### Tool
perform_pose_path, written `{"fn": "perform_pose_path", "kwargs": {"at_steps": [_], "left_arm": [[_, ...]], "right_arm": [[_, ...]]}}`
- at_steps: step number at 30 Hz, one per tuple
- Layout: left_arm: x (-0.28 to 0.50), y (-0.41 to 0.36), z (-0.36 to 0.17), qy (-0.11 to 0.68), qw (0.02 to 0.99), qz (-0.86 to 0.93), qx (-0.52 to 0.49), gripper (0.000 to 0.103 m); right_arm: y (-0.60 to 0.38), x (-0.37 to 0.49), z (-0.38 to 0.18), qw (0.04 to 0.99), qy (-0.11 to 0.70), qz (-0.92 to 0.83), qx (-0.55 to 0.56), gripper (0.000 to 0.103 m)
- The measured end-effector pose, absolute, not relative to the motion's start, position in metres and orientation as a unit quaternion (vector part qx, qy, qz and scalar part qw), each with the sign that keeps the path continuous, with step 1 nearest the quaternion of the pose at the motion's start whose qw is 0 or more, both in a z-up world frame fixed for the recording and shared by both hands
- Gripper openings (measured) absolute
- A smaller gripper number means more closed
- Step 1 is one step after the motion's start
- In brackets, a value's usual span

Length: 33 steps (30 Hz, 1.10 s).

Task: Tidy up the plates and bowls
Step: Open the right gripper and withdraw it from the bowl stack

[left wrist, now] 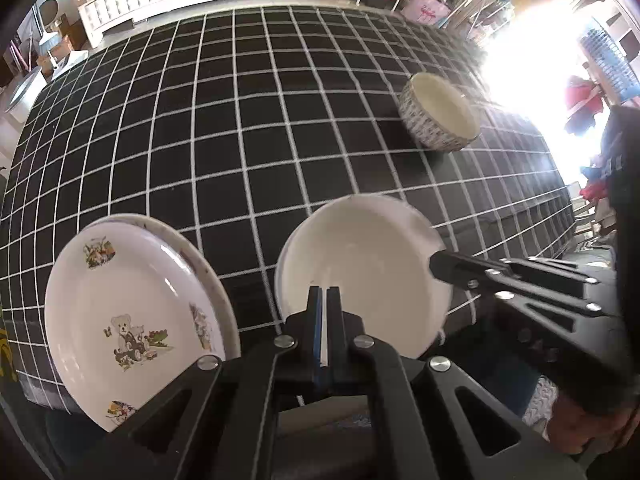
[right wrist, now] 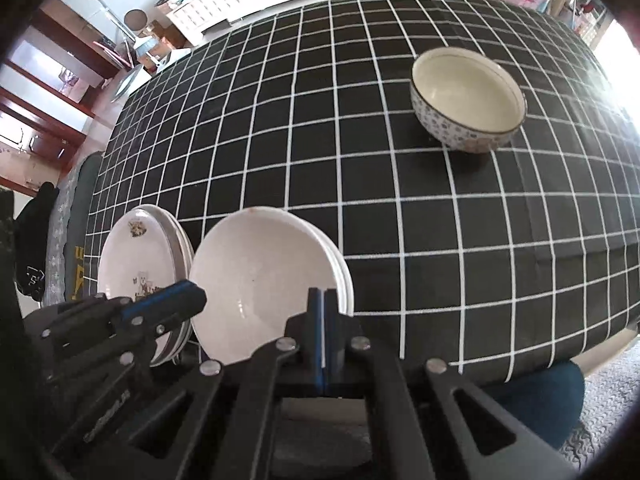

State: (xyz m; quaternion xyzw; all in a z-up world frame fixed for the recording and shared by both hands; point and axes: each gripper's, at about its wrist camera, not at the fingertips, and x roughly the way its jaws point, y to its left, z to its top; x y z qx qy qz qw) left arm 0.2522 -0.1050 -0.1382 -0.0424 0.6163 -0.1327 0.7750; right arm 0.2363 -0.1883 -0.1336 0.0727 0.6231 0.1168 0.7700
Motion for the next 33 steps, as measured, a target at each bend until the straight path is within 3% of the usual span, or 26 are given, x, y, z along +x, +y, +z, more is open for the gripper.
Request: {"fn": "perform_pose_path", "kwargs": {"at_steps": [9, 21, 33], "left_arm": [[0.252, -0.098, -0.144, 0.621, 0.771, -0.129, -0.047, 0.0], [0.252, -0.095, -0.111, 0.594, 0.794, -0.124, -0.038, 0.0], [0.259, -0.106, -0.066, 0.557, 0.819, -0.133, -0.036, 0.026]], "right_arm": [[-0.188, 0.236, -0.13, 0.773, 0.619, 0.116, 0.07, 0.003], [-0.19, 0.232, -0.098, 0.794, 0.59, 0.124, 0.072, 0.003], [-0.222, 0.241, -0.052, 0.823, 0.551, 0.11, 0.086, 0.005]]}}
